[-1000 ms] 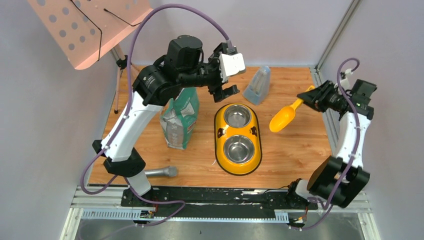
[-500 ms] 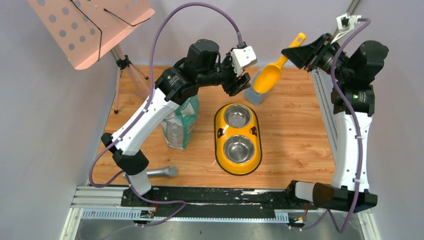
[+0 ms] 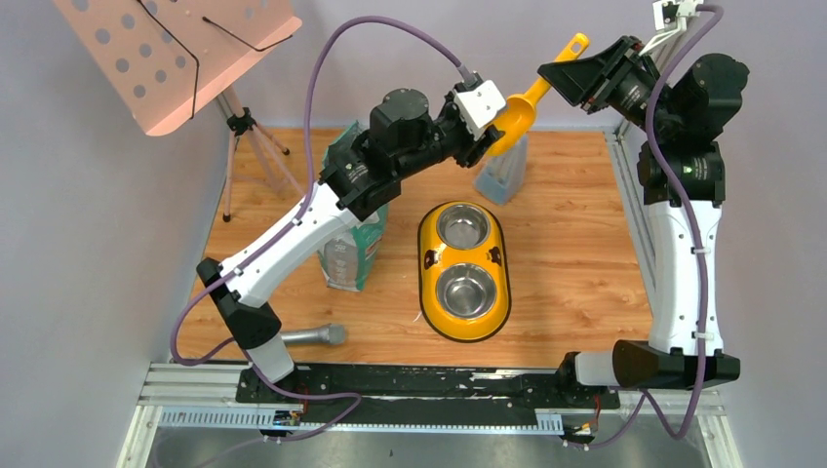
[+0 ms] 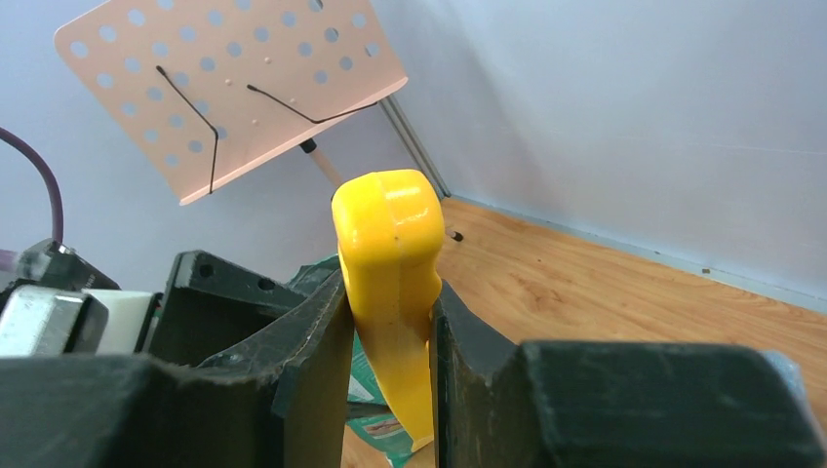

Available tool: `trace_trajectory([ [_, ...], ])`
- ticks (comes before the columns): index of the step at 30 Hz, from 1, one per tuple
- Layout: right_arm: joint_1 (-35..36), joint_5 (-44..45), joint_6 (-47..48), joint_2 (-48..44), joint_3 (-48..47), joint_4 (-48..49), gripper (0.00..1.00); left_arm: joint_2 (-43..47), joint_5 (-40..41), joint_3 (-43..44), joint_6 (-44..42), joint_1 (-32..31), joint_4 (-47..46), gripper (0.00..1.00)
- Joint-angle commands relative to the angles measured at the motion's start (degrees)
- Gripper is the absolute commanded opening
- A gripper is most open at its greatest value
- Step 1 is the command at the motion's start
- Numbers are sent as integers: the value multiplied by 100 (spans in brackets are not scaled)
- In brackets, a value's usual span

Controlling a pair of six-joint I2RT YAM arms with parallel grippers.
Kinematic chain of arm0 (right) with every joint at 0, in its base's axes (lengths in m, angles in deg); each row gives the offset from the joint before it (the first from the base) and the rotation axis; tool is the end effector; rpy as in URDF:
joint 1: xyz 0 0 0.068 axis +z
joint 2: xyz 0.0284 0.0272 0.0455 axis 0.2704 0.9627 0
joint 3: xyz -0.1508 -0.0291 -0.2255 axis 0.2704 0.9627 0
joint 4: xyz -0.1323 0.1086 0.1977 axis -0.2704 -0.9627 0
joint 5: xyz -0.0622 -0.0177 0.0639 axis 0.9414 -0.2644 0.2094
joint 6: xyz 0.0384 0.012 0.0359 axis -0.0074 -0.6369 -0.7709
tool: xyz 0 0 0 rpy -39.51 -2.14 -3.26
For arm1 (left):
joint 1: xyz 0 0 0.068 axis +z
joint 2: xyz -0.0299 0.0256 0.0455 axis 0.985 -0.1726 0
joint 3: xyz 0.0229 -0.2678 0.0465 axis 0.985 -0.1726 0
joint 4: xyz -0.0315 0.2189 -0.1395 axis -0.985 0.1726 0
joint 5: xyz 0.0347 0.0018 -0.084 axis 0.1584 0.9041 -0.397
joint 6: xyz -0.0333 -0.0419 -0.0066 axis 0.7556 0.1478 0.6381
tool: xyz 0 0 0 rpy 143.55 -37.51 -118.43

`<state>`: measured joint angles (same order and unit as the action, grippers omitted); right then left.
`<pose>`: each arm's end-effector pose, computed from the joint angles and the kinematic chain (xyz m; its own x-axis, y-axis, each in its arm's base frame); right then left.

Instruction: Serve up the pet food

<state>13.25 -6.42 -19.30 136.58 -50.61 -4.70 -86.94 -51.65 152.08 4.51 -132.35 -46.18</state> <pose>0.2492 0.0143 0.5616 -0.2150 0.4208 -0.8813 -0.6491 0.6127 0.4508 0.2278 -0.3003 0.5035 0.2226 0.1799 -0.9582 0.8184 0.4996 0.2839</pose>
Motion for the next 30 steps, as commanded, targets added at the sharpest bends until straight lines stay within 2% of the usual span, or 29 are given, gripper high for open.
trace_trajectory([
  [1, 197, 164, -91, -76, -144, 107, 0, 68, 438, 323, -123, -40, -915, 55],
  [10, 419, 329, -69, -79, -189, 11, 0, -363, 531, 681, -408, -52, -1089, 40],
  [22, 419, 246, -20, -68, -144, 62, 0, -411, 346, 503, -518, -43, -831, 40],
  [25, 419, 232, -4, -76, -133, 78, 0, -497, 357, 622, -520, -46, -787, 28],
  [28, 419, 201, -2, -93, -103, 103, 0, -606, 394, 760, -471, -45, -711, 7],
  [30, 419, 169, 4, -111, -49, 116, 0, -622, 409, 755, -457, -45, -702, 0],
])
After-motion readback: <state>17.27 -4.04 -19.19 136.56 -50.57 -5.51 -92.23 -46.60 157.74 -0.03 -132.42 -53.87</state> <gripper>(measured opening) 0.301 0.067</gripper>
